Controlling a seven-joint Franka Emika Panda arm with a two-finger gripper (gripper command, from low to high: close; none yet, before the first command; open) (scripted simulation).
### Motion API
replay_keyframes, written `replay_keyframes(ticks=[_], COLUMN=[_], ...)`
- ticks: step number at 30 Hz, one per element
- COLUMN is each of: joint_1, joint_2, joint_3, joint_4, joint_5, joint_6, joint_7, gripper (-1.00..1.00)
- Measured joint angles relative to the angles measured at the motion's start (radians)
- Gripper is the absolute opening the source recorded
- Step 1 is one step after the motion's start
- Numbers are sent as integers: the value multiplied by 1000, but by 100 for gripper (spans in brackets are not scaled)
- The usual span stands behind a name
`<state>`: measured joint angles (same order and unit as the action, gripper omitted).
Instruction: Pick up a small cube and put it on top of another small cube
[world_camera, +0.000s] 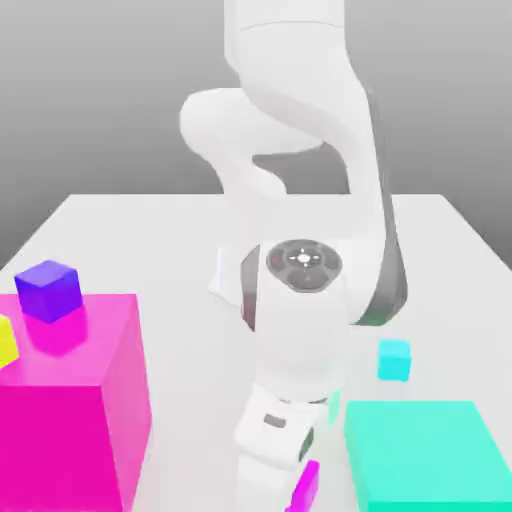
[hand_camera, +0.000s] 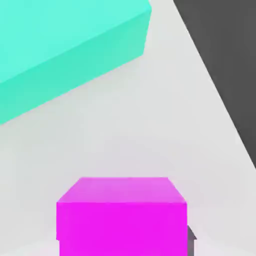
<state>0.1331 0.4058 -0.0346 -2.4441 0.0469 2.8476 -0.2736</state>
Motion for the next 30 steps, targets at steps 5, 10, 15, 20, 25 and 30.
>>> replay_keyframes(ticks=[5,10,15,20,25,30], joint_1=[4,-51,-145,-269,-421,-373], joint_2=[-151,-235,-313,-386,-373,-348], joint_3=[-9,-97,-199,-262,-254,-230], joint_4=[-4,122,255,388,373,336], joint_5=[12,13,0,0,-26,-21], joint_6=[-119,-306,-519,-733,-743,-684], joint_7=[16,162,327,484,555,553], gripper=[-100,-100,-100,-100,-100,100])
